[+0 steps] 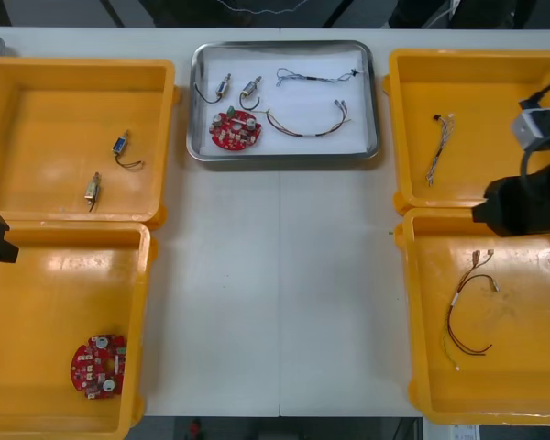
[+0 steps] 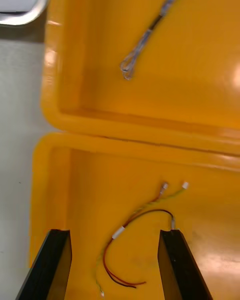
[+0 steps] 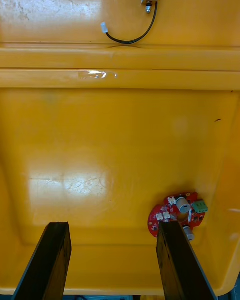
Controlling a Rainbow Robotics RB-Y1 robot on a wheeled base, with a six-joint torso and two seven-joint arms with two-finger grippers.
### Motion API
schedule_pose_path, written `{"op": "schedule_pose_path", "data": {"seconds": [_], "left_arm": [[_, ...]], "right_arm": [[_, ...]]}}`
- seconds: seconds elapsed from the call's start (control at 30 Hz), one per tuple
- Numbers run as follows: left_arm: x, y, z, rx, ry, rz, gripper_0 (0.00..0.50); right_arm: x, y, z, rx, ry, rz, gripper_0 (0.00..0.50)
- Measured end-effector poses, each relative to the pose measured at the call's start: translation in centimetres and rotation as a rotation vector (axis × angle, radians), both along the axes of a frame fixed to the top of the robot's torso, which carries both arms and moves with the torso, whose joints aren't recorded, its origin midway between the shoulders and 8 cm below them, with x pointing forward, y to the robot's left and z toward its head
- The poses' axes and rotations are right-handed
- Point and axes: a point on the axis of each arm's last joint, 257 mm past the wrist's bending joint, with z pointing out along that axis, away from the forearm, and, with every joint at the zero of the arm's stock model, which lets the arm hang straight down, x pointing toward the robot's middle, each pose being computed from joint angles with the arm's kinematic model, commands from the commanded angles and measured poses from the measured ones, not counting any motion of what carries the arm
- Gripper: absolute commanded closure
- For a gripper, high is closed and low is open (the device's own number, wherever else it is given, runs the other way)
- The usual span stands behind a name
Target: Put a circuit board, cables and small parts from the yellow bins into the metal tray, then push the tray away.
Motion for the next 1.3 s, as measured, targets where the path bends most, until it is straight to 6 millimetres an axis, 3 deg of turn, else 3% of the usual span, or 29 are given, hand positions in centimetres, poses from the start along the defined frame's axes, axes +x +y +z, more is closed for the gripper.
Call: {"op": "schedule_pose_path", "data": {"seconds": [0.2, 0.37, 0.63, 1.3], "left_arm": [[0.0, 0.0, 0.0, 0.0, 0.0, 0.0, 0.0], [0.0, 0.0, 0.0, 0.0, 0.0, 0.0, 0.0], [0.0, 0.0, 0.0, 0.0, 0.0, 0.0, 0.0], [0.0, 0.0, 0.0, 0.0, 0.0, 0.0, 0.0]], "right_arm": [[-1.9, -4.7, -0.6, 0.034, 0.015, -0.119, 0.0], [-3.3, -6.5, -1.3, 0.029, 0.03, -0.162, 0.0], [-4.5, -7.2, -2.8, 0.026, 0.069, -0.181, 0.0], [-4.6, -7.2, -3.0, 0.025, 0.075, -0.181, 0.0]]}}
